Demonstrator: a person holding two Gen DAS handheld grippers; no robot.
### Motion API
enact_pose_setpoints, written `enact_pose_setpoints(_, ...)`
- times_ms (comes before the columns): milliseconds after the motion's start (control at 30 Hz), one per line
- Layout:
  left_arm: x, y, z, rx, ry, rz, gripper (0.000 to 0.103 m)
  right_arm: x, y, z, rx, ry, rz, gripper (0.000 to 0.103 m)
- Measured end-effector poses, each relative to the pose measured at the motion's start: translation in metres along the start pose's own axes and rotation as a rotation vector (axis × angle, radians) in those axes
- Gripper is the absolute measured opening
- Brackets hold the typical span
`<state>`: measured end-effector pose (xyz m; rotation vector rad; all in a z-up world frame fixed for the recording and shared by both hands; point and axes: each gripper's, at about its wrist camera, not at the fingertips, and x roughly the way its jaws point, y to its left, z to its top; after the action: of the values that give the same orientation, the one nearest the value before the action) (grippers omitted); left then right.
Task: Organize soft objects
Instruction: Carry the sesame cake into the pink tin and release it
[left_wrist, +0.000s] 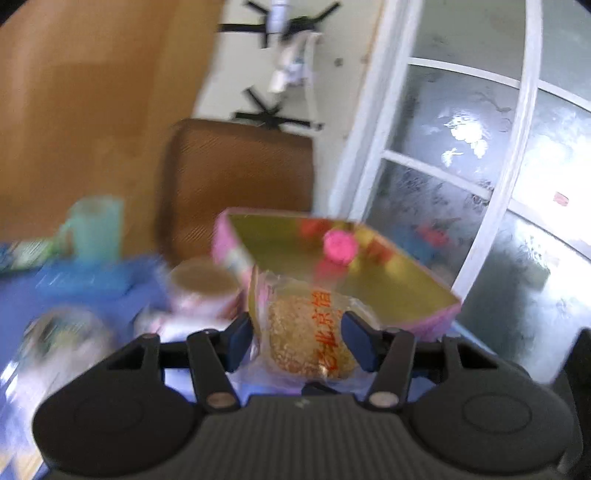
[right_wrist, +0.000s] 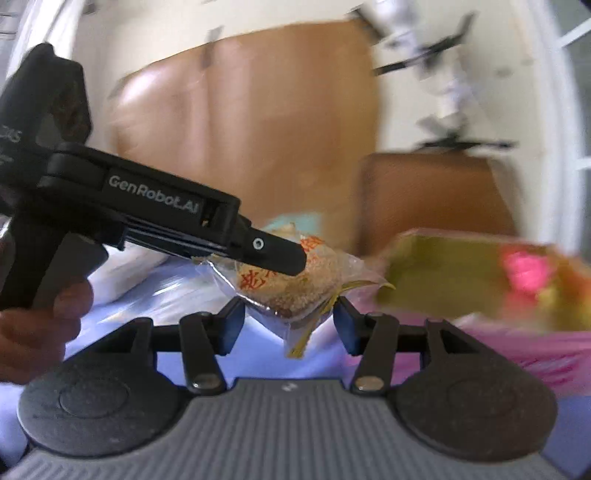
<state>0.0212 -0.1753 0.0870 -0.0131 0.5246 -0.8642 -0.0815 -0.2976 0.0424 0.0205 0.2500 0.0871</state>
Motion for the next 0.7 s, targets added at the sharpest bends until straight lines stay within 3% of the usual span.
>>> enact_pose_setpoints(100, 0.041, -0.026, 0.013, 0.066, -0.038, 0.054, 0.069, 0.025, -0.027, 0.001, -0.015, -0.009, -0.145, 0.057)
enact_pose_setpoints(167, 0.063, -0.035, 0.012, 0.092, -0.028, 0.131, 0.068, 0.046, -0.042, -0.004, -0.044, 0.03, -0.271, 0.063)
enact_pose_setpoints(233, 0.065, -0.032, 0.009, 0.057, -0.013, 0.148, 0.066, 0.051, -0.056, -0.009, -0.019, 0.061, -0.326, 0.063)
enact_pose_setpoints(333, 0.037, -0.016, -0.006, 0.01, -0.032, 0.146, 0.066, 0.031, -0.067, -0.013, 0.096, 0.013, -0.28, 0.063)
enact_pose_setpoints(467, -0.015, 0.031, -0.036, -0.105, -0.024, 0.184, 0.067, 0.016, -0.049, -0.013, 0.119, -0.03, -0.239, 0.063)
enact_pose_setpoints(600, -0.056, 0.076, -0.064, -0.179, 0.0, 0.324, 0.067, 0.023, -0.02, -0.004, 0.106, -0.007, -0.076, 0.063)
enact_pose_setpoints(700, -0.087, 0.107, -0.086, -0.218, 0.004, 0.427, 0.067, 0.041, 0.01, 0.002, 0.084, 0.061, 0.079, 0.062)
